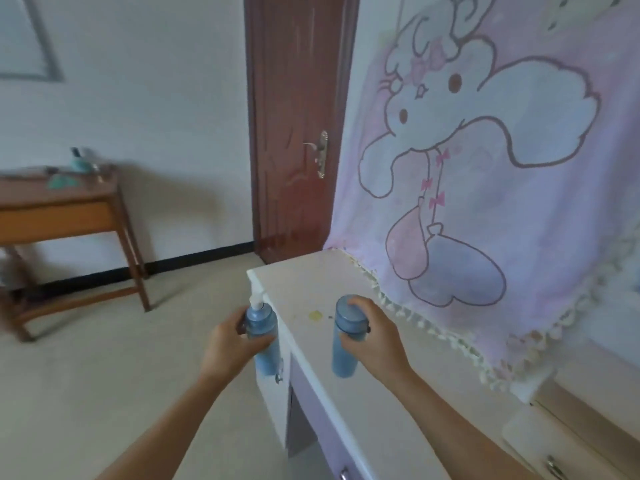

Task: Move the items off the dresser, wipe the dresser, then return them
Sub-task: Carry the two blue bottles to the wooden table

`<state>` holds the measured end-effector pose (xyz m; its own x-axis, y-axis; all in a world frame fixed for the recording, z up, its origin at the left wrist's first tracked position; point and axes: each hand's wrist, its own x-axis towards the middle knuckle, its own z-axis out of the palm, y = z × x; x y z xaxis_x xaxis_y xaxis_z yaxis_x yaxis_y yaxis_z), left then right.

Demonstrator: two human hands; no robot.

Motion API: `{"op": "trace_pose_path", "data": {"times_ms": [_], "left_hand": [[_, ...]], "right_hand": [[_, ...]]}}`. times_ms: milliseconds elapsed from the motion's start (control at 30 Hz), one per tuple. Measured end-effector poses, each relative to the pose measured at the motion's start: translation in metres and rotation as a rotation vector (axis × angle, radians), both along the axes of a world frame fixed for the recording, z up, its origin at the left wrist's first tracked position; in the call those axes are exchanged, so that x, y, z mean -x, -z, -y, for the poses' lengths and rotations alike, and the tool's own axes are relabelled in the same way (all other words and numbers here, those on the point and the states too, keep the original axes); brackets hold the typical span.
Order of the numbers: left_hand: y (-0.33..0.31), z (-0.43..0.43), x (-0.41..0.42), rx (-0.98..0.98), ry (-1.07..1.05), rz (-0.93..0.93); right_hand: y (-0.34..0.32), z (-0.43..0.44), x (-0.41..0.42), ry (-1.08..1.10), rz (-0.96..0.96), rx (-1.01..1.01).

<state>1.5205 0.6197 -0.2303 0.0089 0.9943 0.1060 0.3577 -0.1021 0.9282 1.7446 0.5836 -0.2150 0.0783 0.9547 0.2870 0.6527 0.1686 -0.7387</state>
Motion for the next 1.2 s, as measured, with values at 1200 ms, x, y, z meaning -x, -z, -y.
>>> {"op": "trace_pose_path", "data": {"times_ms": [1200], "left_hand": [[-0.089,0.082,0.566,-0.144,-0.826,-0.002]], "right_hand": [[-0.119,-0.104,0.602,-0.720,-0.230,-0.012]]}}
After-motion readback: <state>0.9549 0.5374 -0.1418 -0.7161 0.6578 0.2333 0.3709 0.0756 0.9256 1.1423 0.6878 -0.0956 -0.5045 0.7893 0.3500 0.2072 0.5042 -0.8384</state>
